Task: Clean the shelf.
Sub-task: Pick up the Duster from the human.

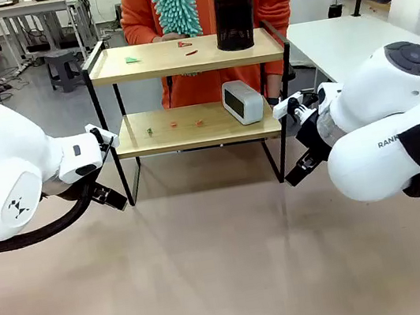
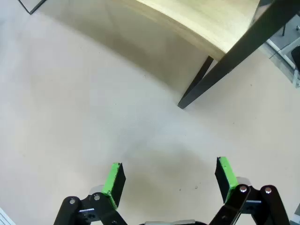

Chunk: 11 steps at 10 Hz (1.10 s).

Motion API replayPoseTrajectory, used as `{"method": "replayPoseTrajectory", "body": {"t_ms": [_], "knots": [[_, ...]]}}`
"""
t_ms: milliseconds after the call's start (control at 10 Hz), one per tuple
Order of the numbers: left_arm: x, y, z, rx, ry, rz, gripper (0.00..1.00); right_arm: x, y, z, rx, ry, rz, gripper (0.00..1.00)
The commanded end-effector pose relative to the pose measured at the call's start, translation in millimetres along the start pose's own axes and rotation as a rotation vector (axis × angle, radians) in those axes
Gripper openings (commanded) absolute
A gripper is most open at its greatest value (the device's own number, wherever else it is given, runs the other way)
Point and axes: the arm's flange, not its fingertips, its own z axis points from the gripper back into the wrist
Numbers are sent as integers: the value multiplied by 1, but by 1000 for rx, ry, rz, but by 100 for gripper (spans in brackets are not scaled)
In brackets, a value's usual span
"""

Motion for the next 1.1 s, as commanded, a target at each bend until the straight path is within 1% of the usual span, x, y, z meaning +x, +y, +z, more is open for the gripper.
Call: {"method": "replayPoseTrajectory", "body": {"t_ms": [0, 1000], "knots": [[0, 0, 0, 0, 0, 0, 100, 0, 0, 0, 0, 0, 0, 100], [0, 0, 0, 0, 0, 0, 100, 0, 0, 0, 0, 0, 0, 100]]}}
